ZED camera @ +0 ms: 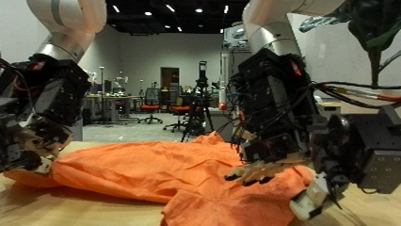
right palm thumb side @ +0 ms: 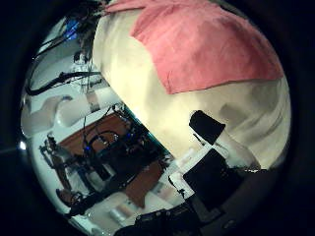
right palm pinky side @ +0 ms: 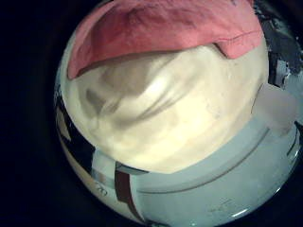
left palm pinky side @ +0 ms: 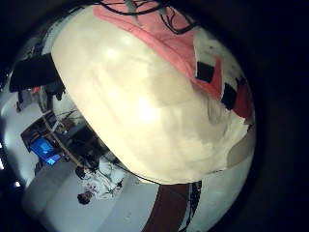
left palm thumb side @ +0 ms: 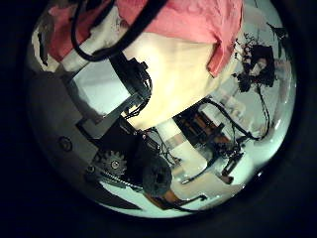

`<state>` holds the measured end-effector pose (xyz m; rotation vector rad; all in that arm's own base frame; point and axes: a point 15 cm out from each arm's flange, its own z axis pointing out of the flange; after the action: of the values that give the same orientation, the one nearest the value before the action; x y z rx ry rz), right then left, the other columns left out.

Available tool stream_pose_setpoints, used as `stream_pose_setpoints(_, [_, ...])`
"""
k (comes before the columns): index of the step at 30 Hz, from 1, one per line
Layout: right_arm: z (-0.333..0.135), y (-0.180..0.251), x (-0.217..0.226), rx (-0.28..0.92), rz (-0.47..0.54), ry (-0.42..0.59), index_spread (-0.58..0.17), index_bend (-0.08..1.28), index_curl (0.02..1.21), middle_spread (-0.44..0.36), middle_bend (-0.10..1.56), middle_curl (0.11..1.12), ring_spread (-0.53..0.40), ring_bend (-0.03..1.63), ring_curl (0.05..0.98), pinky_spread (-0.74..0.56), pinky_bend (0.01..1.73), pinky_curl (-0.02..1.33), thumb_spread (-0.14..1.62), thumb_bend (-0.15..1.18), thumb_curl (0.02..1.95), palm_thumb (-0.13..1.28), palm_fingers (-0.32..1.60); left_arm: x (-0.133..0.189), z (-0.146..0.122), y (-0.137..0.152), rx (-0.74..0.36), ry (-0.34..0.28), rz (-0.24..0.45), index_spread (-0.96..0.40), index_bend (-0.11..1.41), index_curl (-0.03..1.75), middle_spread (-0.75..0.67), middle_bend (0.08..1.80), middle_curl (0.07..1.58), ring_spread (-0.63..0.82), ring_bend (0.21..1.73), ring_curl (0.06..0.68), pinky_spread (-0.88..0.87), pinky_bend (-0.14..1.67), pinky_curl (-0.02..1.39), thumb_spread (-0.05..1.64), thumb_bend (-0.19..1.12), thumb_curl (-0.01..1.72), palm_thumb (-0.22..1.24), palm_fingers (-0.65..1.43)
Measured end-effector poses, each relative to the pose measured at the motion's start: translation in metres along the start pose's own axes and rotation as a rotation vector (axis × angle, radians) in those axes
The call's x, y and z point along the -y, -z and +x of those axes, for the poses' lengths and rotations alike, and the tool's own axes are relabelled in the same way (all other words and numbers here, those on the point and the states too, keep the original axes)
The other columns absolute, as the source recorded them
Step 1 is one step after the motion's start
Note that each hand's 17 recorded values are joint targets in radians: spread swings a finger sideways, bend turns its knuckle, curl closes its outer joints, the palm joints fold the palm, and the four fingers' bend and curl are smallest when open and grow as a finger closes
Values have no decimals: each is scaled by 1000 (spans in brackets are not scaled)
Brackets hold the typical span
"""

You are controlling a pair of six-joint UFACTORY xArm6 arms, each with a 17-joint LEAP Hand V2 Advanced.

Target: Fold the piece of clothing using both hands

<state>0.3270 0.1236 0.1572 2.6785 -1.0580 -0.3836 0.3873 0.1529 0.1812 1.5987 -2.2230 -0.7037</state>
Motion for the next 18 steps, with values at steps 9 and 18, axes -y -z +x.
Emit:
stream_pose_setpoints(9, [6,-7,11,-36,7,-28,-232,187,333,-16,254,397,-41,426,300,44,236,307,960,-21,395,816,302,-10,15,9,0,-12,13,-647,356,982,-463,1078,765,-444,1134,531,-758,672,573,1130,-16,479,725,1078])
stream_pose_setpoints(18, [9,-28,0,-96,-118,-47,-239,175,344,-20,236,397,-22,362,287,61,226,305,932,-25,404,826,286,-25,22,8,-1,-9,16,-662,326,1025,-462,1067,762,-445,1132,531,-766,652,597,1131,-16,485,723,1080])
